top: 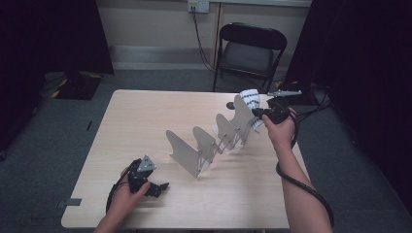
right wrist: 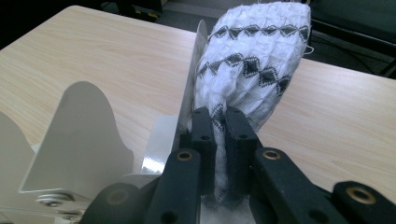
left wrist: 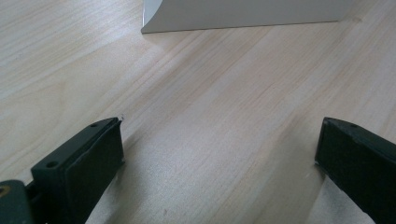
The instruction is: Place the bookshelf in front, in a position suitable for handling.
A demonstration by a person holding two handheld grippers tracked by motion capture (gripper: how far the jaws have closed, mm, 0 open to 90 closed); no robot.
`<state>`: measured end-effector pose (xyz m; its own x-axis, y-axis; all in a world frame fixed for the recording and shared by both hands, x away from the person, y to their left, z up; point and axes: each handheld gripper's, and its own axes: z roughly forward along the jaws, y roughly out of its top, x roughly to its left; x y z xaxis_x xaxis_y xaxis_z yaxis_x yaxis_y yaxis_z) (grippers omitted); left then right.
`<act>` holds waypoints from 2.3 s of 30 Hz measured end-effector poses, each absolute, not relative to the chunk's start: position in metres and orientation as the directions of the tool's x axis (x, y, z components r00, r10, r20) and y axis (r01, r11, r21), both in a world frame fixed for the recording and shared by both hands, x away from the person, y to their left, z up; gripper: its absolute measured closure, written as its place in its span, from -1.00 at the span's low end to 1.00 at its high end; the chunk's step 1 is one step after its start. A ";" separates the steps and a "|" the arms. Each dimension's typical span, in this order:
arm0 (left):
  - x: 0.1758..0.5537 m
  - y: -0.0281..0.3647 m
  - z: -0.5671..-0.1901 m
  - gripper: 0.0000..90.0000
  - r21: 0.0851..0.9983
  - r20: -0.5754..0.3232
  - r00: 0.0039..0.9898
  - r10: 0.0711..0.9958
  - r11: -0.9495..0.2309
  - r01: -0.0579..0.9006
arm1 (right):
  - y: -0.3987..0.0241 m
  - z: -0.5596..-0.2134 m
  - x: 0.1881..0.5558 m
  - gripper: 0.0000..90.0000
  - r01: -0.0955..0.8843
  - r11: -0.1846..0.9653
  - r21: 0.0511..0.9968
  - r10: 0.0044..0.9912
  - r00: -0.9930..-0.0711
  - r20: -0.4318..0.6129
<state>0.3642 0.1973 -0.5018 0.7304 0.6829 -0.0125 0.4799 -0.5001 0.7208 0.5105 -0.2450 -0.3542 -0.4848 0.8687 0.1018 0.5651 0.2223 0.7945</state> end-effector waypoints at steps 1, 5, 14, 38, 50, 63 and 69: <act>0.364 0.197 -0.502 -0.98 0.721 -0.013 0.730 0.683 -0.500 0.480 | -0.244 -0.359 0.513 0.87 0.571 0.223 0.790 0.867 -0.486 0.107; 0.365 0.198 -0.501 -0.98 0.715 -0.005 0.736 0.677 -0.513 0.476 | -0.246 -0.370 0.517 0.87 0.583 0.202 0.787 0.862 -0.487 0.139; 0.365 0.198 -0.501 -0.99 0.714 -0.004 0.738 0.675 -0.514 0.475 | -0.253 -0.397 0.519 0.87 0.616 0.166 0.770 0.854 -0.480 0.200; 0.365 0.198 -0.501 -0.99 0.714 -0.004 0.739 0.674 -0.515 0.474 | -0.260 -0.474 0.492 0.87 0.693 0.210 0.690 0.862 -0.464 0.205; 0.365 0.198 -0.501 -0.99 0.714 -0.003 0.737 0.675 -0.515 0.474 | -0.263 -0.474 0.462 0.86 0.698 0.224 0.680 0.864 -0.465 0.193; 0.365 0.198 -0.501 -0.99 0.714 -0.004 0.737 0.676 -0.514 0.475 | -0.258 -0.473 0.439 0.85 0.703 0.245 0.668 0.860 -0.475 0.184; 0.365 0.198 -0.501 -0.99 0.714 -0.002 0.737 0.676 -0.515 0.474 | -0.255 -0.471 0.420 0.84 0.703 0.262 0.661 0.845 -0.498 0.195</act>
<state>0.3646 0.1978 -0.5014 0.7367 0.6762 -0.0022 0.4745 -0.5146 0.7142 0.4198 -0.2550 -0.4711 -0.4984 0.8447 0.1951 0.7033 0.2623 0.6607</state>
